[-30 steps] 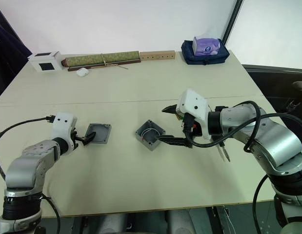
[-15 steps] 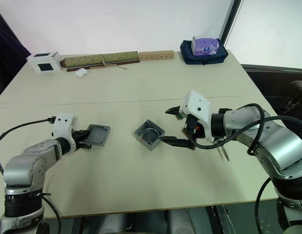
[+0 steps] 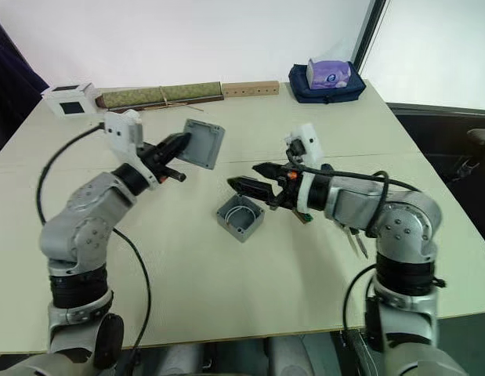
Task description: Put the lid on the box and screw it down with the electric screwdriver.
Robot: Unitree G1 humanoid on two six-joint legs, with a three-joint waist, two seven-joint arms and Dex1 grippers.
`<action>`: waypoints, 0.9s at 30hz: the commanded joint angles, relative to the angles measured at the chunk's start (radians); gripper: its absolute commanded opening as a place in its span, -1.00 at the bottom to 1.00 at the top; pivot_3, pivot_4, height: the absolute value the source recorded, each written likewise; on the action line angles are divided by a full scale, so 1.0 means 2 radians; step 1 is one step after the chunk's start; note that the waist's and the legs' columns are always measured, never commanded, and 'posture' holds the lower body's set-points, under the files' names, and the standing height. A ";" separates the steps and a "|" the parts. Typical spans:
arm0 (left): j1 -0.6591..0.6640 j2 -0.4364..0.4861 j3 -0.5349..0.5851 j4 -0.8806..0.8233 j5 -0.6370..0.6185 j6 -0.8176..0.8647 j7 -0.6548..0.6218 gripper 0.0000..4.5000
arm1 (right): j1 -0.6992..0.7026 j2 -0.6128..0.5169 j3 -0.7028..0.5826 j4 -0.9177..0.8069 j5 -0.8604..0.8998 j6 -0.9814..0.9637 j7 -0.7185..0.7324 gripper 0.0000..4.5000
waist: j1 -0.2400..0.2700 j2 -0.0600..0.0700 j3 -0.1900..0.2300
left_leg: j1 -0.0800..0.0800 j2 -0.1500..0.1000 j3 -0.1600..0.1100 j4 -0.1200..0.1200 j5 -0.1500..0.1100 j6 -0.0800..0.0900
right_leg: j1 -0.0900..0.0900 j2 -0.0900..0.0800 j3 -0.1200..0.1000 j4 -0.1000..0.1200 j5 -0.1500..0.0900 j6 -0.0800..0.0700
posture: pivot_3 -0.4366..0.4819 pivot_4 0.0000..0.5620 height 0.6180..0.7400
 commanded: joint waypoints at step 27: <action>0.011 0.034 -0.051 -0.009 -0.006 -0.046 -0.011 -1.00 | -0.019 -0.018 0.026 0.024 0.198 -0.084 -0.182 -0.90 | -0.001 0.000 0.000 | 0.000 0.000 0.000 -0.001 0.000 0.000 | 0.000 0.000 0.000 -0.001 0.000 0.000 | -0.05 -0.47 1.00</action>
